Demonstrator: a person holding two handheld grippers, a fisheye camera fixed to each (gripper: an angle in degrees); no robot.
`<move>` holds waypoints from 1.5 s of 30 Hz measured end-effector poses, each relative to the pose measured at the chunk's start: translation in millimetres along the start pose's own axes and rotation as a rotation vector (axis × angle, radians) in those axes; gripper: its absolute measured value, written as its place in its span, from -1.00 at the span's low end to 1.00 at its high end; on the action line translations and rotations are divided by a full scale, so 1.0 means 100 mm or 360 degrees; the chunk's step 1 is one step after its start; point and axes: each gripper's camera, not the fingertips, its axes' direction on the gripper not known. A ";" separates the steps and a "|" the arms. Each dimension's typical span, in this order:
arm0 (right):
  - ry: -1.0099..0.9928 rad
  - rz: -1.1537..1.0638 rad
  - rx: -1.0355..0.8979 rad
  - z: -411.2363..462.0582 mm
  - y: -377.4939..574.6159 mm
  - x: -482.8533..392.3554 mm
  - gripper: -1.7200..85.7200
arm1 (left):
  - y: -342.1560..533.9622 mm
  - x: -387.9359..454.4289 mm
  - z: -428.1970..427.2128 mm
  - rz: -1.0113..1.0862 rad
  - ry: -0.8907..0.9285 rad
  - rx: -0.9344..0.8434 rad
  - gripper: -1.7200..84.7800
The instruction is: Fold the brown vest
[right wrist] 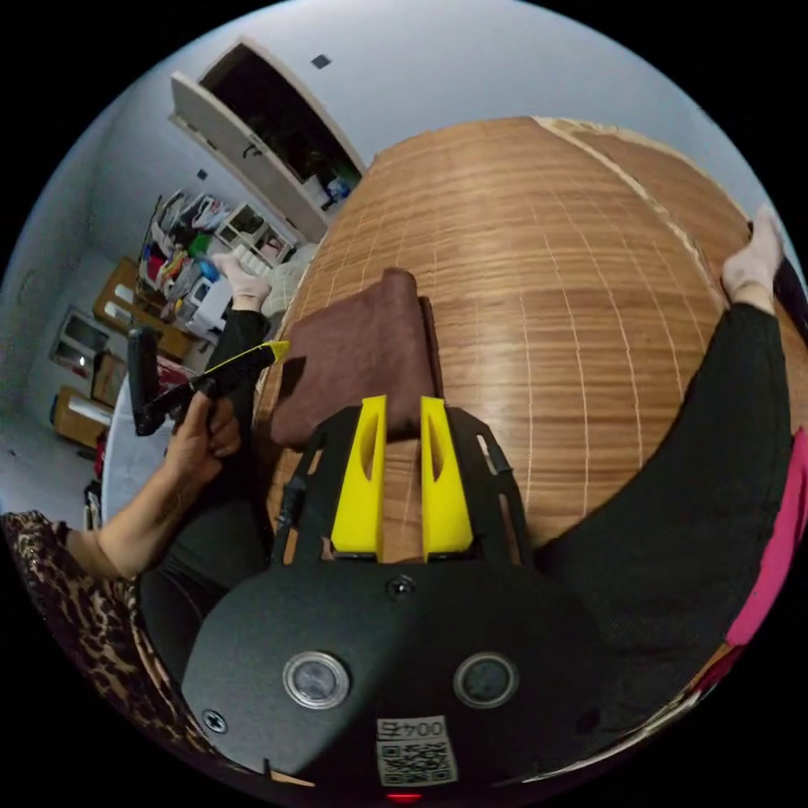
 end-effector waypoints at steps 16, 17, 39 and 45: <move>0.0178 -0.0341 -0.0093 0.39 -0.02 0.16 -0.82 | 0.20 0.43 0.74 0.0100 -0.0212 -0.0136 -0.91; 0.0085 -0.0283 -0.0085 0.32 -0.04 0.27 -0.82 | 0.20 0.43 0.75 0.0093 -0.0192 -0.0132 -0.91; -0.1168 0.0230 -0.0252 0.49 -1.47 2.21 -0.66 | -0.44 0.82 1.39 -0.0002 -0.0305 -0.0076 -0.54; -0.1254 0.0183 -0.0292 0.63 -1.64 2.28 -0.70 | -0.47 0.84 1.49 0.0012 -0.0310 -0.0071 -0.54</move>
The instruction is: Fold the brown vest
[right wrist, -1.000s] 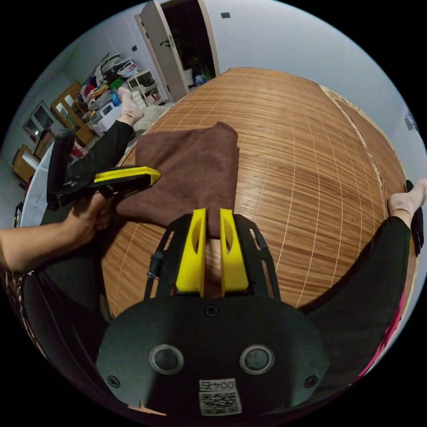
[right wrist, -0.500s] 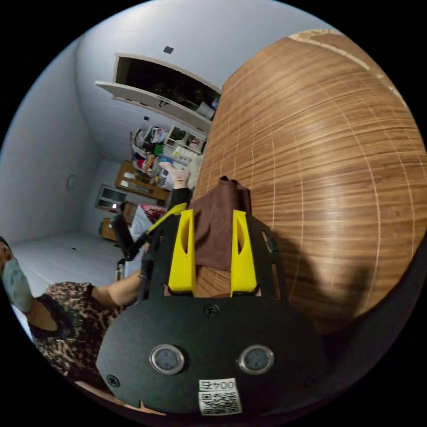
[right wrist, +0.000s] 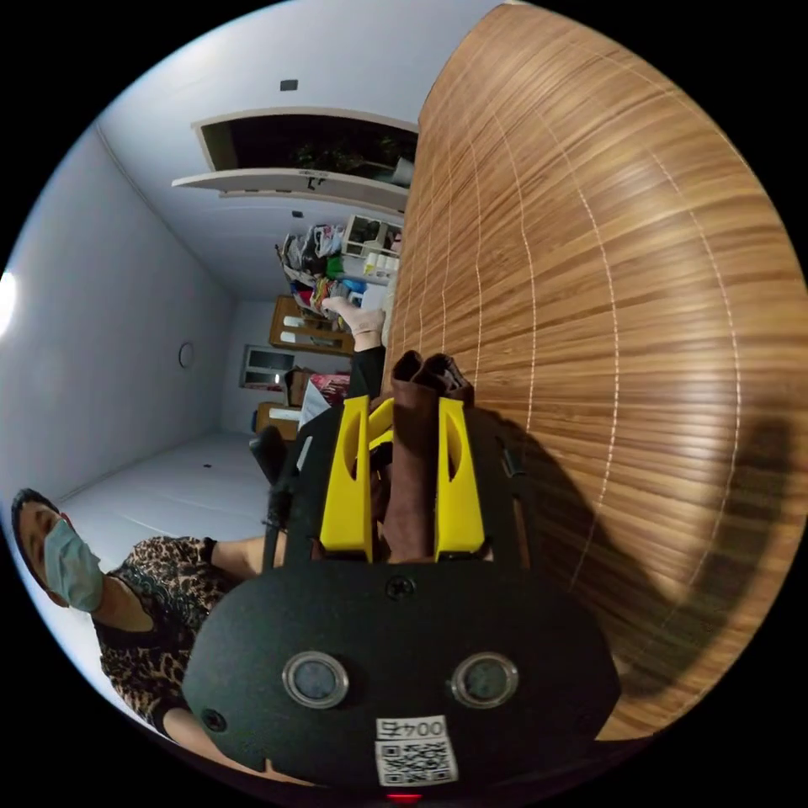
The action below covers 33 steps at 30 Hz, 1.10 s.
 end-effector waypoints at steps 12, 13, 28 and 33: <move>0.0413 -0.0050 -0.0111 0.03 -0.27 0.09 -0.89 | -0.04 -0.30 0.13 -0.0267 0.0110 0.0056 -0.72; 0.0362 -0.0033 -0.0115 0.00 -0.28 0.11 -0.88 | -0.04 -0.31 0.14 -0.0288 0.0102 0.0055 -0.75; 0.0320 -0.0192 -0.0625 -0.06 0.18 -0.20 -0.75 | -0.18 -0.23 0.22 -0.0216 -0.0009 0.0044 -0.78; 0.0360 -0.0240 -0.0733 0.15 0.20 -0.27 -0.77 | -0.22 -0.25 0.24 -0.0215 -0.0019 0.0040 -0.78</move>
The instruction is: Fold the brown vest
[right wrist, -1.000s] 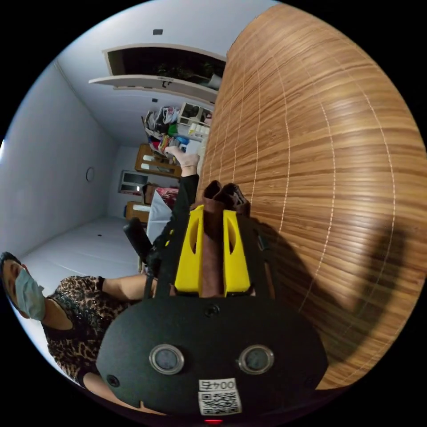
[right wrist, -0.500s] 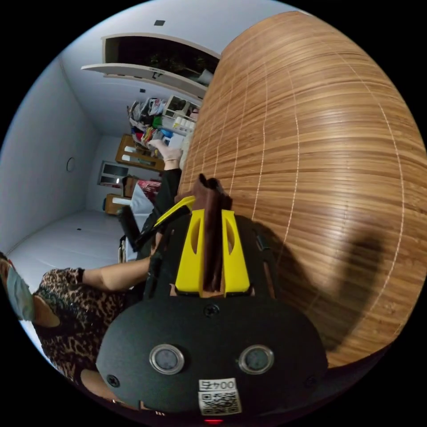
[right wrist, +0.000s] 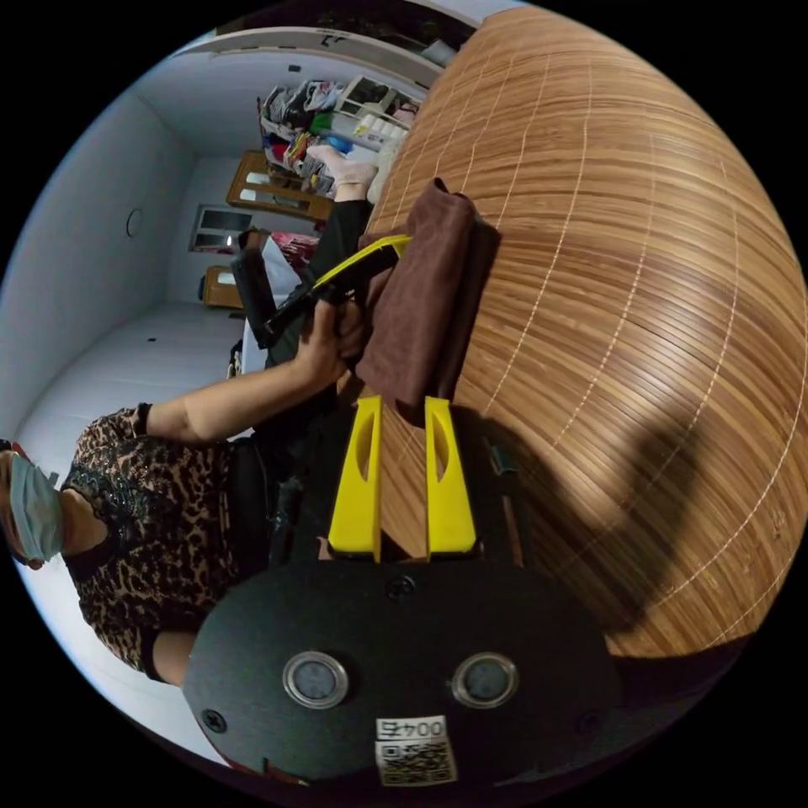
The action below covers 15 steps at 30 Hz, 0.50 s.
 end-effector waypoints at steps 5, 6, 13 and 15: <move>0.0104 -0.0067 -0.0038 0.15 -0.04 -0.18 -0.79 | -0.04 -0.02 0.01 0.0006 -0.0014 0.0000 -0.78; 0.0121 -0.0081 -0.0042 0.17 -0.05 -0.20 -0.80 | -0.04 -0.02 0.01 0.0006 -0.0015 0.0000 -0.78; 0.0230 -0.0060 -0.0137 0.43 -0.05 -0.34 -0.85 | -0.08 -0.11 0.01 -0.0024 -0.0008 0.0002 -0.80; 0.0225 -0.0065 -0.0136 0.48 -0.02 -0.39 -0.84 | -0.10 -0.12 0.02 -0.0018 -0.0011 0.0000 -0.81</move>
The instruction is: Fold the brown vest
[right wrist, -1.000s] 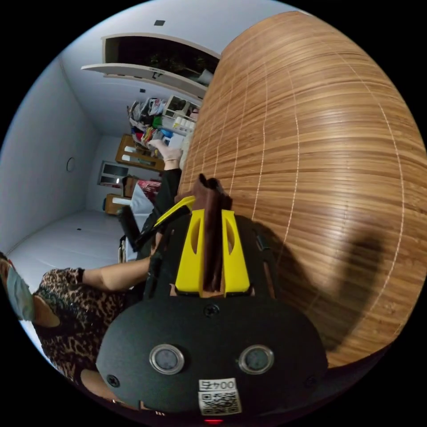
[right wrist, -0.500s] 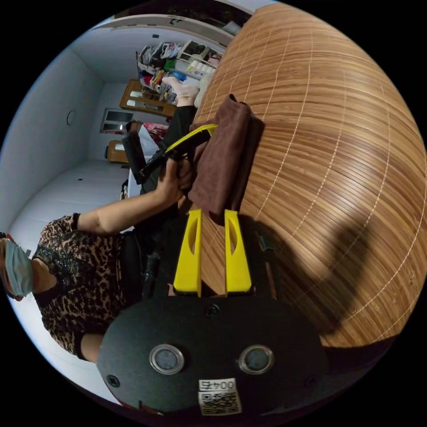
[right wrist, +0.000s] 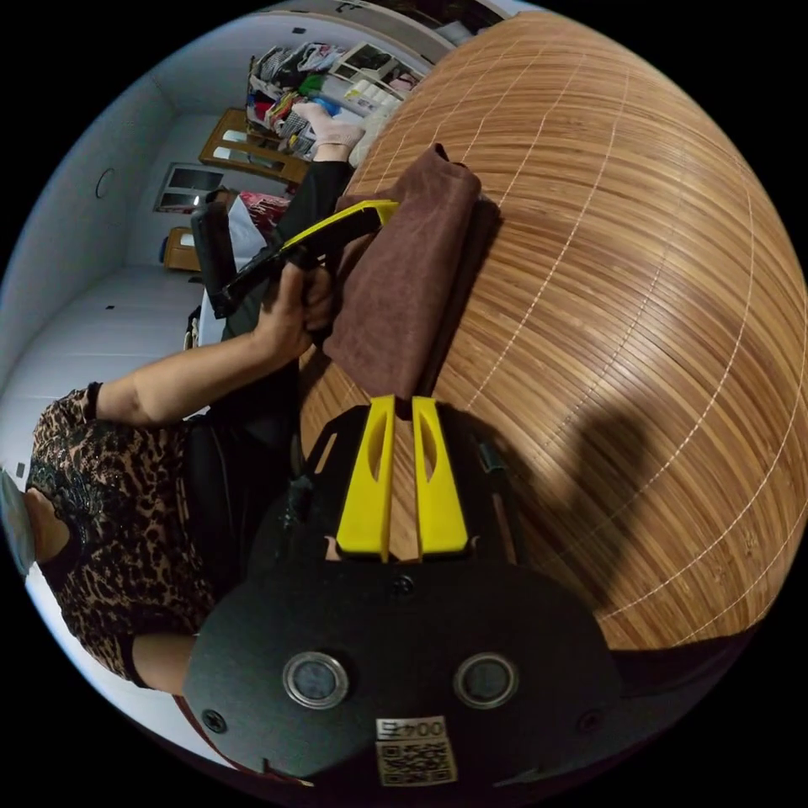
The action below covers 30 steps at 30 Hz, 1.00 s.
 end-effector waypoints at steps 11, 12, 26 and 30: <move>0.0599 -0.0539 0.0753 0.09 0.26 -1.00 -0.67 | -0.05 -0.13 -0.02 0.0005 -0.0006 0.0004 -0.81; 0.0654 -0.0560 0.0750 0.15 0.23 -1.05 -0.67 | -0.06 -0.14 -0.02 0.0004 -0.0004 0.0004 -0.81; 0.0990 -0.0696 0.0557 0.97 0.08 -1.37 -0.69 | -0.16 -0.55 -0.15 -0.0074 0.0215 -0.0020 -0.79; 0.0971 -0.0685 0.0558 1.00 0.09 -1.40 -0.69 | -0.21 -0.81 -0.31 -0.0187 0.0224 0.0075 -0.81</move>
